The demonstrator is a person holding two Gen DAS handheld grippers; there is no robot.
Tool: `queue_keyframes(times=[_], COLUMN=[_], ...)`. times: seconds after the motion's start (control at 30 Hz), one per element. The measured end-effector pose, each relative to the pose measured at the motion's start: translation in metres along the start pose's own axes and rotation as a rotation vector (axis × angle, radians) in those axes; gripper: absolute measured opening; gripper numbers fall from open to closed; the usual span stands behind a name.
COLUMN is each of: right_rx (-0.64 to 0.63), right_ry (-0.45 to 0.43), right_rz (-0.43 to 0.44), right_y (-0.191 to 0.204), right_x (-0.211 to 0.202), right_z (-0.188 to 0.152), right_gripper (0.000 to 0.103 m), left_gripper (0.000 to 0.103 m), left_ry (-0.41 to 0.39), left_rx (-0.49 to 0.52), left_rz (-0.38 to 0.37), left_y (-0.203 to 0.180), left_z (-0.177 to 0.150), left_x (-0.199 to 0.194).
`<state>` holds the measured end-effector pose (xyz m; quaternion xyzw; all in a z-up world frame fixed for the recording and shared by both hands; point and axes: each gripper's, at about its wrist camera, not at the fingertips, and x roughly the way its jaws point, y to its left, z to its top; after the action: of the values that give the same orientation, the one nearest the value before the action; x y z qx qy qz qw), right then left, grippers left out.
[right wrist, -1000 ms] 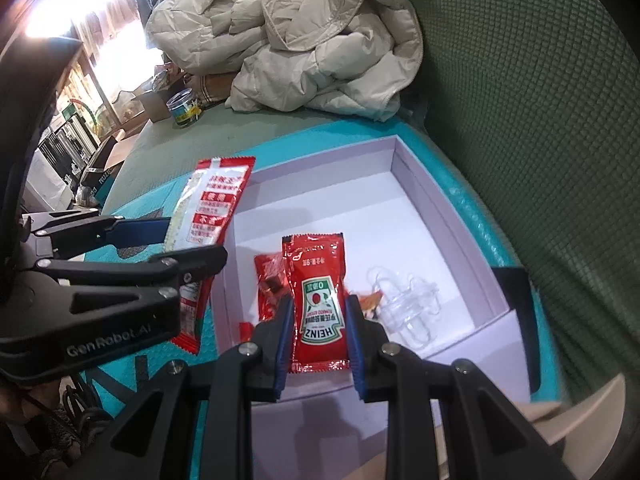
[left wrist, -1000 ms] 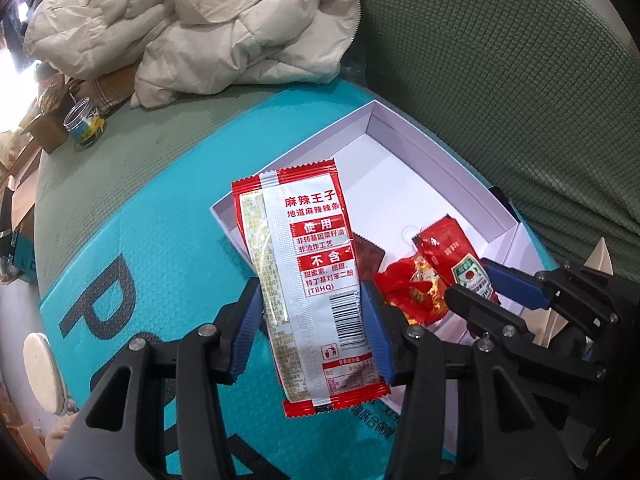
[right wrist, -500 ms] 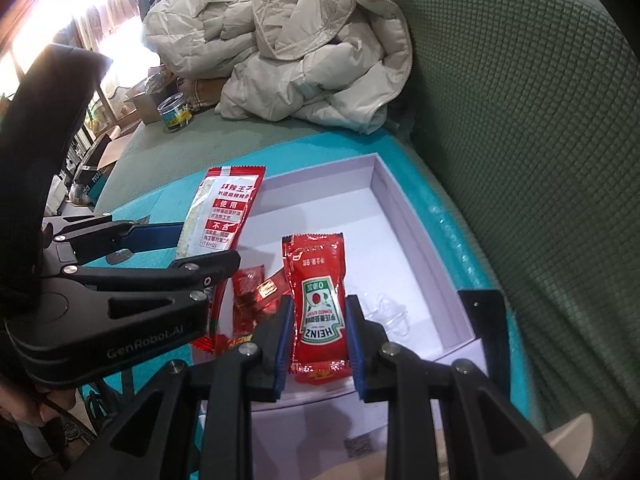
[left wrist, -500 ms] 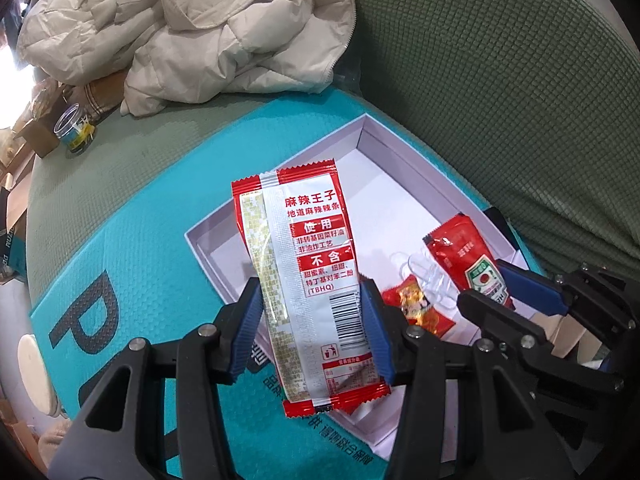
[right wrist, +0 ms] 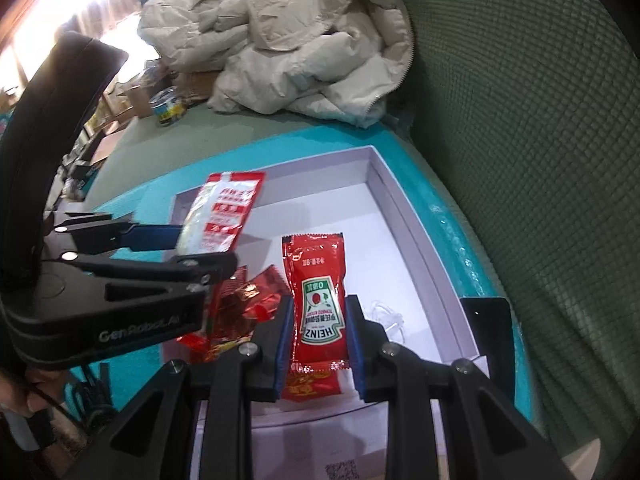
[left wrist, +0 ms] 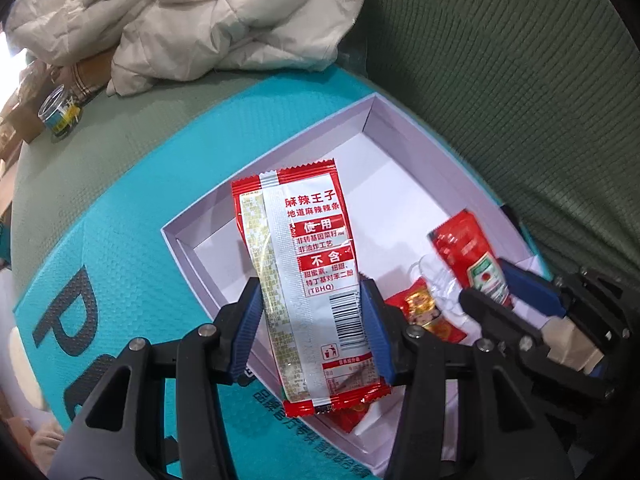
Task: Organize objects
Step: 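Lower both tools into the box and open them to drop the packets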
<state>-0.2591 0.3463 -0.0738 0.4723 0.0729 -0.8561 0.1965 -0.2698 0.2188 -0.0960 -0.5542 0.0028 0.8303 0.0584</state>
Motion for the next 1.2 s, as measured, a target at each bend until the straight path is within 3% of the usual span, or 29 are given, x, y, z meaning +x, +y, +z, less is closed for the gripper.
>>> queue_keyframes(times=[0.23,0.37,0.9,1.07,1.2], right_rx=[0.003,-0.021,0.021,0.034,0.028], right_ry=[0.054,0.085,0.153,0.172,0.126], right_rz=[-0.01,-0.066,-0.039,-0.078,-0.156], right_y=[-0.002,-0.002,-0.007,-0.004,0.004], right_x=[0.024,0.034,0.05,0.053,0.04], right_z=[-0.01,-0.013,-0.016,-0.012,-0.003], right_gripper=[0.025,0.025,0.029,0.029,0.03], left_gripper=[0.048,0.048,0.048,0.05,0.05], left_ry=[0.013,0.046,0.117,0.114,0.094], left_rx=[0.025,0.01,-0.052,-0.018,0.005], left_rz=[0.01,-0.001,-0.042,-0.036,-0.003], left_y=[0.001,0.0,0.003,0.0,0.006], left_z=[0.004,0.004,-0.004,-0.008,-0.008], left_x=[0.02,0.033,0.049,0.042,0.03])
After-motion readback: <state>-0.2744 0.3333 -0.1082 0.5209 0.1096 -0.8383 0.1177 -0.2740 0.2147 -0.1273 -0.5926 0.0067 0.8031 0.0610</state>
